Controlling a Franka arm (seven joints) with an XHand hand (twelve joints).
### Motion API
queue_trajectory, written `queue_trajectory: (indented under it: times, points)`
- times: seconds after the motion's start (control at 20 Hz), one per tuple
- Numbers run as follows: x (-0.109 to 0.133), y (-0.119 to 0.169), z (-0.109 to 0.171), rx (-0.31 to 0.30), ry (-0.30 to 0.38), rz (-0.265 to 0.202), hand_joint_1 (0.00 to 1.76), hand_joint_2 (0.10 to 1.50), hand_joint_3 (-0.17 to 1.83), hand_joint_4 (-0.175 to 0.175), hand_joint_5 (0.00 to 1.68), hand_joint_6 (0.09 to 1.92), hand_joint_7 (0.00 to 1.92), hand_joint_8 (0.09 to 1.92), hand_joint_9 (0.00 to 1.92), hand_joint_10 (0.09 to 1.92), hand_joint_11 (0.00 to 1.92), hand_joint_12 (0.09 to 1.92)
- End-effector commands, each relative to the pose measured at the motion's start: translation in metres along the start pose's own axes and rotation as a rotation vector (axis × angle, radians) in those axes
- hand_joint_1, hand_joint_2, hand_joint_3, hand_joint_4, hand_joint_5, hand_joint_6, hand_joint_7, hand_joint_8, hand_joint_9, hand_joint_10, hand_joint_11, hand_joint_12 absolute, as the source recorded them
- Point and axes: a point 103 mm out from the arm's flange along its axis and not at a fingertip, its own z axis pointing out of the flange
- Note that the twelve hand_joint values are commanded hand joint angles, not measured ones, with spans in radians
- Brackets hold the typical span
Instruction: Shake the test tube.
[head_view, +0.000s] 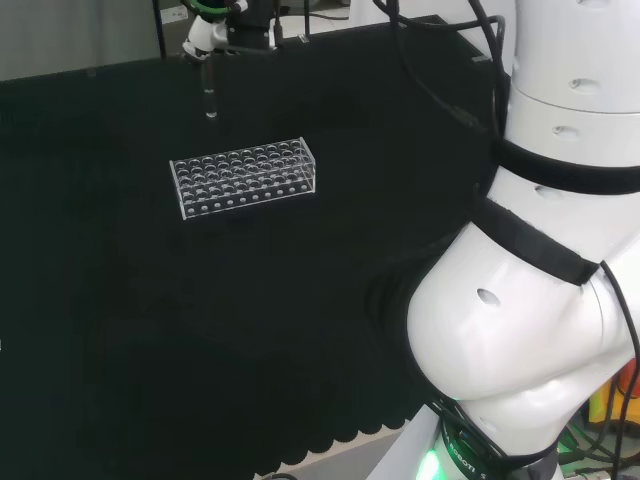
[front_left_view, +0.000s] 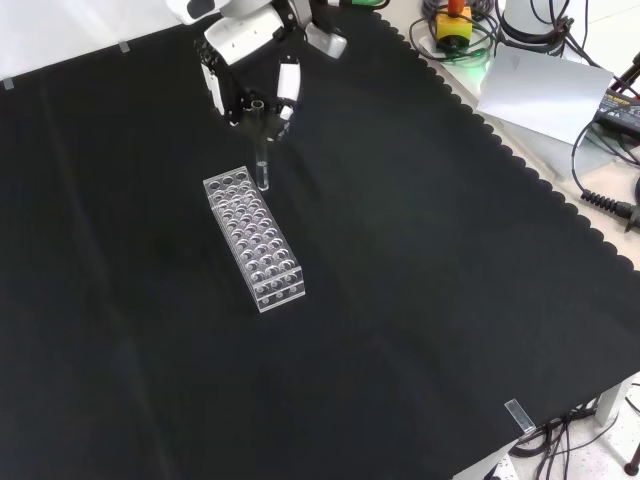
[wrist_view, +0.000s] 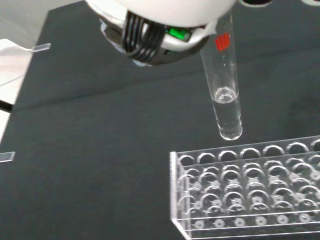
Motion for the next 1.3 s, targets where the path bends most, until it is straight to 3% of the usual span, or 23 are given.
queue_trajectory:
  times: [0.05,0.35,0.85,1.05,1.3]
  points:
    - [-0.01,-0.001,-0.002,0.001,-0.005,0.017,1.23,0.7,0.55,-0.175,1.32,0.53,1.72,0.49,1.65,0.7,1.3,0.87]
    - [-0.07,-0.008,-0.011,-0.015,-0.047,0.116,1.23,0.7,0.55,-0.175,1.32,0.53,1.72,0.49,1.64,0.7,1.3,0.87]
    - [-0.179,-0.023,-0.035,-0.042,-0.127,0.342,1.23,0.7,0.55,-0.175,1.32,0.53,1.72,0.5,1.64,0.7,1.3,0.87]
    - [-0.19,-0.024,-0.038,-0.047,-0.129,0.372,1.23,0.7,0.55,-0.175,1.32,0.53,1.72,0.5,1.64,0.7,1.3,0.87]
    - [-0.171,-0.017,-0.029,-0.039,-0.104,0.333,1.23,0.7,0.55,-0.175,1.32,0.53,1.72,0.5,1.64,0.7,1.3,0.87]
